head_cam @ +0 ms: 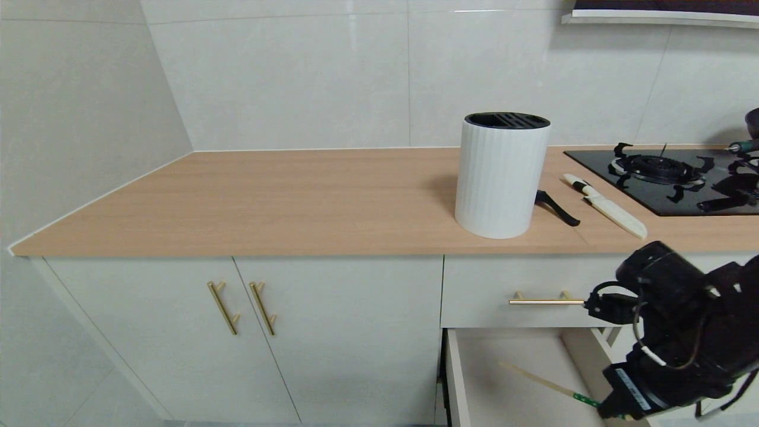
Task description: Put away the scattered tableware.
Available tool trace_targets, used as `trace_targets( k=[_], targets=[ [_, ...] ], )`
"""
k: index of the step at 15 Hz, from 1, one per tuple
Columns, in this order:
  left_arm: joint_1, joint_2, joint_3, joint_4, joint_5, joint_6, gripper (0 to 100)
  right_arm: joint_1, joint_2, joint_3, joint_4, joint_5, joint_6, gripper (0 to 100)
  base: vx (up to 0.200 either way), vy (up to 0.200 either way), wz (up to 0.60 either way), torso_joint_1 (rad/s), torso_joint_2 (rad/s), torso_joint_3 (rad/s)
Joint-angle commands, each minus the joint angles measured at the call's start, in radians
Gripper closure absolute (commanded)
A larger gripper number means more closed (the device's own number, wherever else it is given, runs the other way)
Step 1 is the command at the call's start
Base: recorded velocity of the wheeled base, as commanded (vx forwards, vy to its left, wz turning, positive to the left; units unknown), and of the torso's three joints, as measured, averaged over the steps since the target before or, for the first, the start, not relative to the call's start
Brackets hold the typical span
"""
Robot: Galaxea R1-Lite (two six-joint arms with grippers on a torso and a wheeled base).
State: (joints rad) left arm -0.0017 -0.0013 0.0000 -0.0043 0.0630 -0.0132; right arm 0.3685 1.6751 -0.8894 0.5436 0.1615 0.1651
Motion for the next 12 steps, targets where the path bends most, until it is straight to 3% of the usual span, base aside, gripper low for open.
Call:
trace_targets(
  k=[1,9,12],
  targets=[
    [0.000,0.001,0.000,0.000,0.000,-0.001,0,0.024,0.184,-0.005,-0.091,-0.034,0.079,100,0.000,0.000,0.00,0.000,0.00,0.000],
    [0.000,0.001,0.000,0.000,0.000,0.001,0,0.030,0.225,0.004,-0.211,-0.051,0.146,100,0.000,0.000,0.00,0.000,0.00,0.000],
    [0.000,0.001,0.000,0.000,0.001,-0.001,0,0.030,0.222,0.003,-0.217,-0.076,0.162,100,0.000,0.000,0.00,-0.111,0.28,0.172]
  ],
)
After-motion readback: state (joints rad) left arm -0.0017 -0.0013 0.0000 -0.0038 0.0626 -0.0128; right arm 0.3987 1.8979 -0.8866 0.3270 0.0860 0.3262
